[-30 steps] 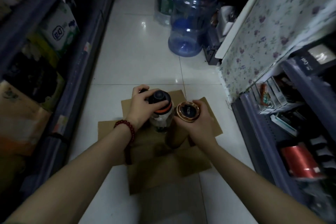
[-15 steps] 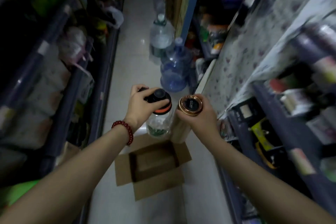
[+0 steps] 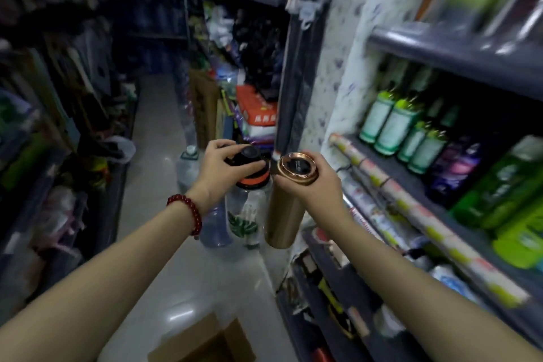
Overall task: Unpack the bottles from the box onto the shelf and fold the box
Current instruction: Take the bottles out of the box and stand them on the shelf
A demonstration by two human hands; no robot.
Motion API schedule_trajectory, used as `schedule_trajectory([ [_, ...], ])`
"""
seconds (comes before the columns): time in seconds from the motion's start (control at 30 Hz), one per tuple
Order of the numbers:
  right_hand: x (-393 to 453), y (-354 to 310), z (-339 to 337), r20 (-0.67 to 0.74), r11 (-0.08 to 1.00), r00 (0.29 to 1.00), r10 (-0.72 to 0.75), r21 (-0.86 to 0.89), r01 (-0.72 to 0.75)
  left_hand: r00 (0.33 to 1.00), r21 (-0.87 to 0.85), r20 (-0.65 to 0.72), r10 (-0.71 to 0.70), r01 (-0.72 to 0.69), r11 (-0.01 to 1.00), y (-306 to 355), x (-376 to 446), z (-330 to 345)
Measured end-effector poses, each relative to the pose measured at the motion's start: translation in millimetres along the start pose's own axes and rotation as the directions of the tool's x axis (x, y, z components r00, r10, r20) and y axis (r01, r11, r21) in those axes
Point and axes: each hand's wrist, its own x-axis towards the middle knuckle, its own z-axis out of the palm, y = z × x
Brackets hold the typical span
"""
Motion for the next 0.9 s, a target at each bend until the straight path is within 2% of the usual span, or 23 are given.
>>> schedule_trajectory([
  [0.23, 19.2, -74.9, -69.9, -0.274, 0.992, 0.958, -0.084, -0.109, 0.055, 0.956, -0.119, 0.142, 0.258, -0.242, 0.963, 99.5, 58.3, 28.7],
  [0.4, 7.1, -124.5, -123.0, -0.426, 0.980, 0.897, -0.121, -0.197, 0.039, 0.867, -0.231, 0.250, 0.432, -0.380, 0.896, 173.2, 74.4, 53.8],
  [0.57, -25.5, -163.3, -173.2, -0.566, 0.971, 0.813, -0.140, -0.237, 0.002, 0.759, -0.430, 0.322, 0.565, -0.415, 0.802, 238.7, 58.0, 85.7],
  [0.77, -67.5, -212.0, -230.6, -0.706, 0.959, 0.677, -0.208, -0.284, -0.002, 0.654, -0.605, 0.277, 0.704, -0.450, 0.656, 309.4, 27.6, 118.8],
  [0.9, -90.6, -246.0, -261.0, -0.752, 0.927, 0.578, -0.316, -0.375, 0.019, 0.624, -0.687, 0.205, 0.754, -0.457, 0.565, 357.8, 5.8, 130.8],
])
